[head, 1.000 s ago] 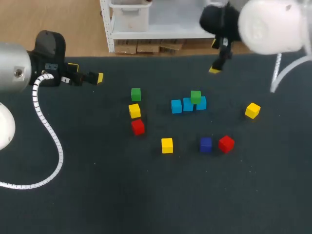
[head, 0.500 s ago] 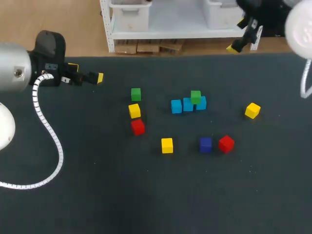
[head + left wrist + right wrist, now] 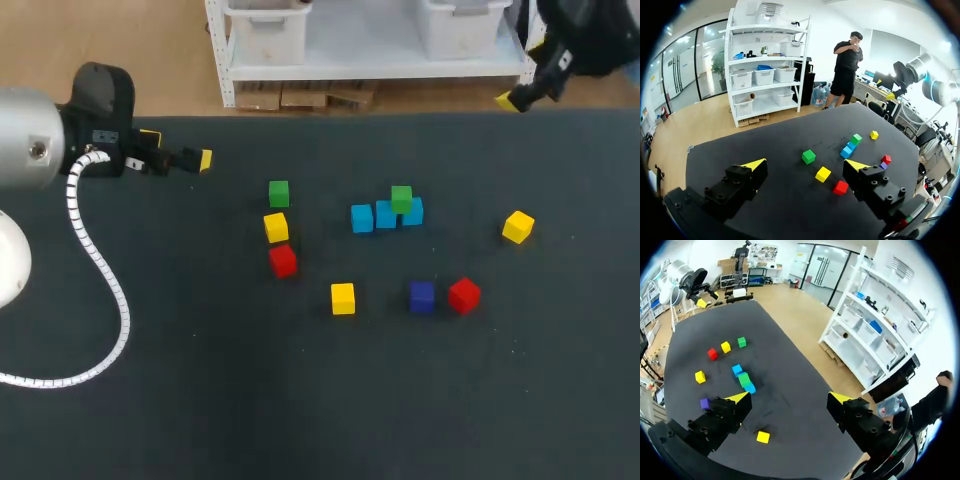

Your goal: Place the blue cubes, place green cubes on the blue cubes, place the yellow cubes on the green cubes, then place the red cubes on the yellow cubes, and place purple cube on the red cubes.

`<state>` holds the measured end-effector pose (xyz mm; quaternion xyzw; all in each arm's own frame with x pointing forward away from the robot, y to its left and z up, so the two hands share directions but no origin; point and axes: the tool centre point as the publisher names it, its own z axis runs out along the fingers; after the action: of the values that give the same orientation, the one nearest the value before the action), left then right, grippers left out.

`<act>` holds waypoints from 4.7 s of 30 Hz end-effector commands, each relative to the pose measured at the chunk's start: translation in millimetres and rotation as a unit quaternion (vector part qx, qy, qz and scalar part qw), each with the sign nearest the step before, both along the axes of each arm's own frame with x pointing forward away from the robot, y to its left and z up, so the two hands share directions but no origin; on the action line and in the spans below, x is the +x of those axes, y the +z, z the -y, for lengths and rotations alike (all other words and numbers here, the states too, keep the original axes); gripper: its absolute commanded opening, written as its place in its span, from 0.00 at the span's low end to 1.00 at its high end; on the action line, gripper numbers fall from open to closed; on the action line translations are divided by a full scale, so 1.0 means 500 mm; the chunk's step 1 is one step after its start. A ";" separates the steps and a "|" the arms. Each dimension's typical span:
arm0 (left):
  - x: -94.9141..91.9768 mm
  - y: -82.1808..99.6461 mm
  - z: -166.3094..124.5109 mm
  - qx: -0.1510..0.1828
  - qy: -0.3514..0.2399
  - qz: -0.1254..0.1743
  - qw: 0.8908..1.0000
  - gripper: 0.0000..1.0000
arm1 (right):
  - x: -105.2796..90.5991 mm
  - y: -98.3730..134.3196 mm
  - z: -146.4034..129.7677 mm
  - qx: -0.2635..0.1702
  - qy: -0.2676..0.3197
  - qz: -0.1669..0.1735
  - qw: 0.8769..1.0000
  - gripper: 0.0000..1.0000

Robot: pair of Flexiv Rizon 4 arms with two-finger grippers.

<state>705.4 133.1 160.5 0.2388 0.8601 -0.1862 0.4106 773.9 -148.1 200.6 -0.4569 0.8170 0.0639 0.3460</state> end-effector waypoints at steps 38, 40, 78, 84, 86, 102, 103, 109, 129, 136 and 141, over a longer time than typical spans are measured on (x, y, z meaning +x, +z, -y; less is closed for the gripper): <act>0.000 -0.003 -0.006 -0.005 -0.004 0.003 1.000 1.00 | -0.020 -0.005 0.039 0.023 -0.034 0.003 0.999 1.00; 0.000 -0.003 -0.006 -0.005 -0.004 0.003 1.000 1.00 | -0.020 -0.005 0.039 0.023 -0.034 0.003 0.999 1.00; 0.204 -0.150 0.148 0.254 -0.322 -0.068 0.910 1.00 | -0.020 -0.005 0.039 0.023 -0.034 0.003 0.999 1.00; 0.212 -0.197 0.175 0.270 -0.354 -0.088 0.891 1.00 | -0.020 -0.005 0.039 0.023 -0.034 0.003 0.999 1.00; 0.213 -0.212 0.180 0.276 -0.368 -0.097 0.882 1.00 | -0.020 -0.005 0.039 0.023 -0.034 0.003 0.999 1.00; 0.229 -0.296 0.194 0.327 -0.404 -0.113 0.847 1.00 | -0.020 -0.005 0.039 0.023 -0.034 0.003 0.999 1.00; 0.230 -0.299 0.193 0.328 -0.404 -0.112 0.847 1.00 | -0.020 -0.005 0.039 0.023 -0.034 0.003 0.999 1.00; 0.232 -0.319 0.186 0.339 -0.404 -0.111 0.843 1.00 | -0.020 -0.005 0.039 0.023 -0.034 0.003 0.999 1.00; 0.225 -0.333 0.181 0.352 -0.411 -0.113 0.833 0.00 | -0.020 -0.005 0.039 0.023 -0.034 0.003 0.999 1.00; 0.220 -0.282 0.193 0.349 -0.412 -0.134 0.831 0.00 | -0.020 -0.005 0.039 0.023 -0.034 0.003 0.999 1.00; 0.194 -0.238 0.220 0.343 -0.402 -0.143 0.837 0.00 | -0.020 -0.005 0.039 0.023 -0.034 0.003 0.999 1.00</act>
<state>806.3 28.8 28.7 0.6618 0.7432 -0.0700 0.0693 764.0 -167.4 197.9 -0.4211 0.8293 0.0693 0.3608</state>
